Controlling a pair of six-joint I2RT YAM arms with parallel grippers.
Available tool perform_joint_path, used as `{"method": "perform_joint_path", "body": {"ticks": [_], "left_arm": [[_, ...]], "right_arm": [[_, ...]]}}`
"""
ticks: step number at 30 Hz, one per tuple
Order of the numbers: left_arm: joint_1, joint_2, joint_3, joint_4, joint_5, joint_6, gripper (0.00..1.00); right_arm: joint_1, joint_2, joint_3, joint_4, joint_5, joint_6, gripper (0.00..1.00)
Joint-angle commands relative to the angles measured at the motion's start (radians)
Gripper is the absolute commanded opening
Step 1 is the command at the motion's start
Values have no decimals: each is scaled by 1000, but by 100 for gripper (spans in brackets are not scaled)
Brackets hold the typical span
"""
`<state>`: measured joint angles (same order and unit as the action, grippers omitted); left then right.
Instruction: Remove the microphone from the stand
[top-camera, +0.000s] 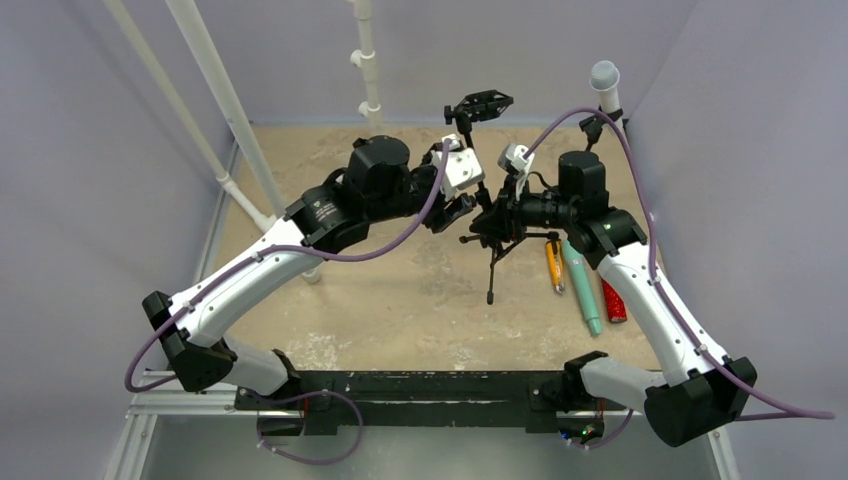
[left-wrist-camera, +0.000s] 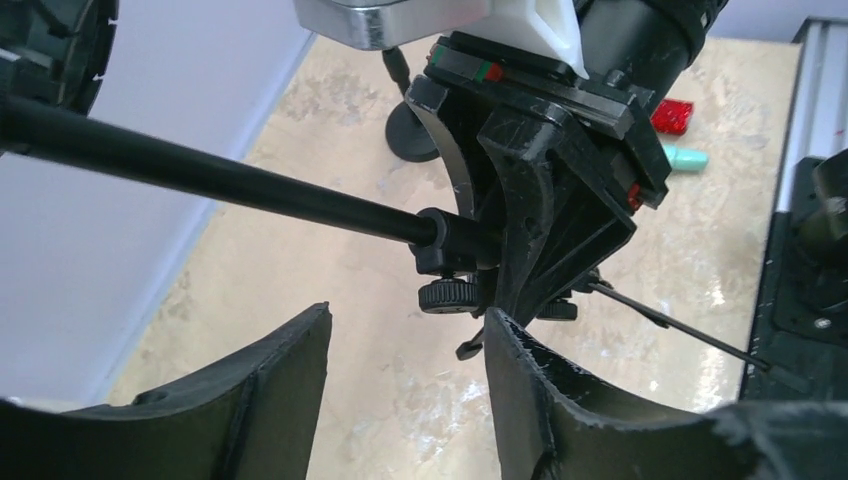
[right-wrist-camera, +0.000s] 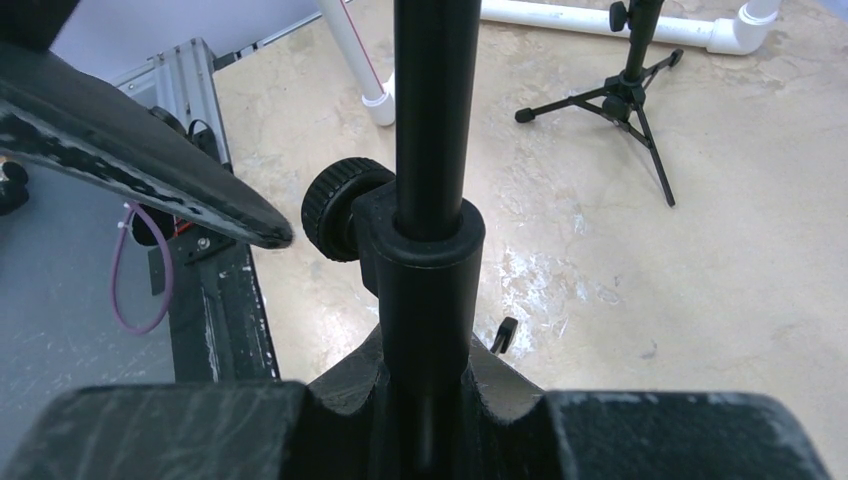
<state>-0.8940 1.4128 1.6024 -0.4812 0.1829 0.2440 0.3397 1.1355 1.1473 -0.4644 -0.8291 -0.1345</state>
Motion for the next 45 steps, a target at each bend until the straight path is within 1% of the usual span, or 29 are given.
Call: {"method": "perform_joint_path", "body": {"ticks": [1, 9, 10, 11, 14, 15, 17, 19, 21, 22, 23, 24, 25, 26, 27, 28, 29, 31, 32, 34, 36, 38, 41, 43, 45], "left_arm": [[-40, 23, 45, 3, -96, 114, 54], [-72, 61, 59, 4, -94, 131, 40], [-74, 65, 62, 5, -94, 129, 36], [-74, 68, 65, 4, -94, 125, 29], [-74, 73, 68, 1, -91, 93, 5], [-73, 70, 67, 1, -83, 77, 0], [-66, 66, 64, -3, -40, 21, 0], [-40, 61, 67, -10, 48, -65, 0], [3, 56, 67, -5, 159, -176, 0], [32, 54, 61, 13, 237, -251, 0], [86, 52, 50, 49, 321, -341, 0], [132, 52, 25, 99, 416, -474, 1], [172, 49, -3, 167, 492, -576, 9], [207, 47, -30, 230, 554, -663, 27], [234, 44, -55, 292, 602, -734, 39], [254, 36, -75, 329, 626, -772, 52], [269, 28, -88, 341, 632, -788, 61], [287, 2, -106, 334, 622, -775, 74], [297, -11, -113, 331, 615, -768, 79], [312, -39, -122, 323, 607, -748, 85], [320, -69, -117, 297, 586, -693, 87], [319, -99, -97, 242, 526, -605, 89], [318, -133, -46, 159, 411, -447, 90], [318, -136, 16, 101, 346, -339, 90], [318, -133, 53, 70, 323, -177, 90]], "right_arm": [[-6, -28, 15, 73, -31, 9, 0], [-6, -30, 9, 73, -30, 8, 0], [-6, -31, 8, 73, -29, 7, 0], [-6, -32, 8, 74, -29, 7, 0], [-8, -37, 3, 75, -28, 6, 0], [-7, -39, 1, 74, -26, 5, 0], [-7, -43, -2, 74, -25, 1, 0], [-9, -47, -4, 70, -24, -7, 0], [-10, -51, -5, 63, -23, -17, 0], [-11, -54, -6, 63, -24, -22, 0], [-13, -57, -7, 63, -25, -24, 0], [-15, -58, -9, 62, -27, -26, 0], [-17, -59, -10, 63, -30, -27, 0], [-19, -60, -12, 63, -33, -27, 0], [-22, -60, -12, 63, -35, -26, 0], [-24, -60, -14, 65, -36, -25, 0], [-25, -61, -14, 64, -37, -25, 0], [-29, -64, -15, 64, -40, -26, 0], [-31, -66, -17, 64, -42, -25, 0], [-34, -69, -19, 62, -43, -26, 0], [-36, -70, -24, 62, -48, -27, 0], [-37, -72, -29, 59, -64, -27, 0], [-36, -74, -35, 38, -106, -56, 0], [-36, -77, -39, 12, -142, -87, 0], [-36, -78, -46, -9, -178, -109, 0]]}}
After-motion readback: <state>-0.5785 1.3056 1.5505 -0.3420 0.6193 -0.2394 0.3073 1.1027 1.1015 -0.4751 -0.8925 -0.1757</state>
